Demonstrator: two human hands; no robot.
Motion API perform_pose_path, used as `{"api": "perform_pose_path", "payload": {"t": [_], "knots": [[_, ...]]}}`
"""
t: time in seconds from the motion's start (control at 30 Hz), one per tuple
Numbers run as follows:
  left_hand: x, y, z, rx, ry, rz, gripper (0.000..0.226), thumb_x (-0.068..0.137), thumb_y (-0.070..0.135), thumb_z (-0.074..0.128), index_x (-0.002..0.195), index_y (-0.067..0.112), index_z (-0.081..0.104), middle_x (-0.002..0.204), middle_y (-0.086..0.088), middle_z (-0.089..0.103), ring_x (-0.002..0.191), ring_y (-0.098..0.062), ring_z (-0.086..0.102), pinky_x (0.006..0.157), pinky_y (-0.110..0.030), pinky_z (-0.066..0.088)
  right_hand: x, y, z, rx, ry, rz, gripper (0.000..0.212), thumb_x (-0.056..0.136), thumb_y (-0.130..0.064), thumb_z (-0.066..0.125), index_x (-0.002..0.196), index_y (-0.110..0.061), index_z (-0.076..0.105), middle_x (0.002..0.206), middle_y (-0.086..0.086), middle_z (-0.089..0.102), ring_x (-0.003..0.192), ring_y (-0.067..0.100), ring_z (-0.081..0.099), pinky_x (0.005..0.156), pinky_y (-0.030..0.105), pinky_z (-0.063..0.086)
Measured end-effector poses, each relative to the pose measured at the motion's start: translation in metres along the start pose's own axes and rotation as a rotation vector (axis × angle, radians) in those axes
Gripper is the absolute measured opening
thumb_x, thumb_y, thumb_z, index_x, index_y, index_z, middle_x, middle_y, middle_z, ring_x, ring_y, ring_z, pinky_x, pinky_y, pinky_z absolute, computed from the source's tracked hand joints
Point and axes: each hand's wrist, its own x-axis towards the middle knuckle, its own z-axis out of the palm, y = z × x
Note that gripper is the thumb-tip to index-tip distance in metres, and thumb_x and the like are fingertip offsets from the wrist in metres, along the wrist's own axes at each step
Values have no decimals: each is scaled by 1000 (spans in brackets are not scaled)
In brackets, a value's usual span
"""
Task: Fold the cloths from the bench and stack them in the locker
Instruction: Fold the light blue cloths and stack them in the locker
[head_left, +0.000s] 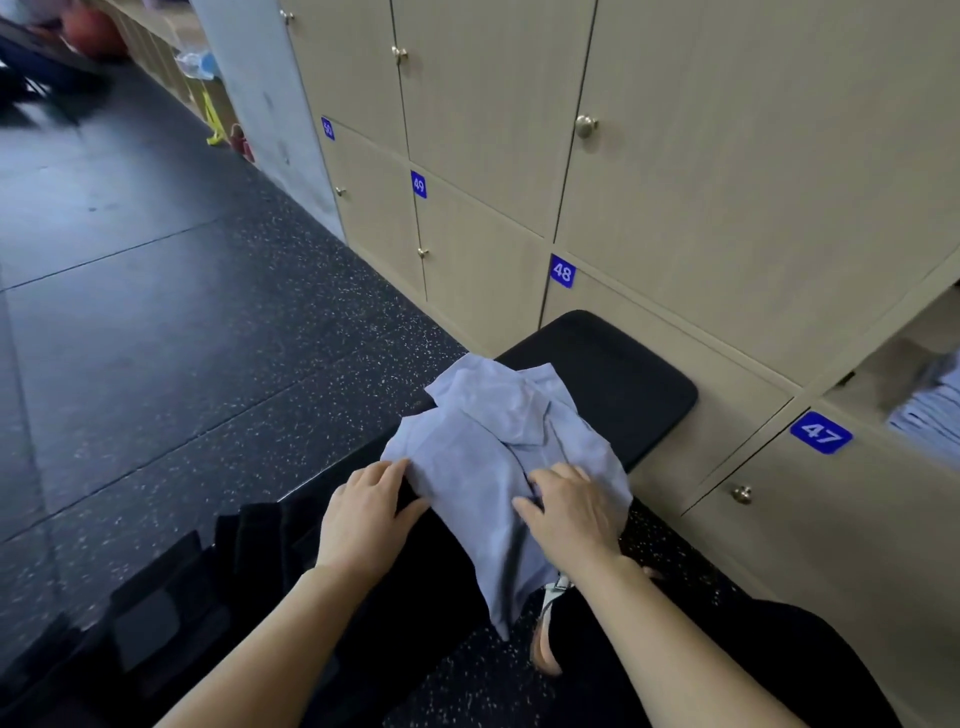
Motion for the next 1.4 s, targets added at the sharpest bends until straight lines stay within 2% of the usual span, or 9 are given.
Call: {"api": "perform_pose_path", "payload": {"t": [0.17,0.37,0.57,0.73,0.93,1.03,1.17,1.27,1.4], "knots": [[3,3,5,-12,34,-5,57,91,48,60,138,17,51,135,-1,56,127,-25,48,102,-37,38,4,-2,11,14,-16,79,24,94,-40,52,109,-24,60,118,0,53,117,20,43,96,31,33],[-1,6,4,-20,33,-2,53,91,44,60,136,18,52,136,0,54,127,-24,47,105,-36,37,4,-3,0,376,-33,151,15,87,-30,60,74,-27,53,83,-9,64,91,19,56,80,36,49],[-8,30,-14,-157,91,-17,25,91,30,63,113,18,67,111,-1,67,104,-26,59,88,-35,46,0,-18,-50,793,37,96,17,85,-13,65,70,-15,56,61,-10,55,53,-1,46,52,10,37],[-16,59,-31,-473,-72,-119,35,99,31,47,81,9,67,79,0,71,81,-18,64,78,-33,49,-5,-26,-89,1016,72,31,16,87,-8,65,74,-8,55,68,1,58,65,10,51,63,23,43],[-28,104,-69,-1118,-140,-168,41,100,32,49,72,2,58,65,-4,52,62,-11,46,59,-23,39,-17,-21,-127,1081,168,-58,22,89,-8,65,70,-13,54,60,-6,53,59,4,45,57,17,38],[-31,121,-87,-1225,-69,-129,33,97,25,58,69,10,52,60,-2,47,56,-10,41,52,-17,35,-24,-15,-142,1111,215,-50,19,89,-7,64,73,-12,55,65,0,58,62,8,49,61,21,42],[-29,131,-115,-1369,126,-106,30,98,22,58,74,4,61,63,-2,51,62,-13,44,67,-27,40,-33,-3,-160,1113,348,-20,17,89,-7,64,74,-12,57,67,2,61,62,9,50,61,22,42],[-31,139,-136,-1356,125,7,35,96,26,61,82,-6,63,70,-4,56,67,-13,48,71,-27,43,-40,1,-172,1108,414,-33,17,88,-6,66,74,-12,59,64,-1,62,59,6,51,58,16,42],[-38,150,-159,-1238,110,138,12,91,13,67,88,1,67,64,6,57,52,2,49,50,-9,38,-47,0,-189,1133,492,-51,12,87,-8,68,77,-8,62,68,1,65,60,4,53,62,19,44]]}}
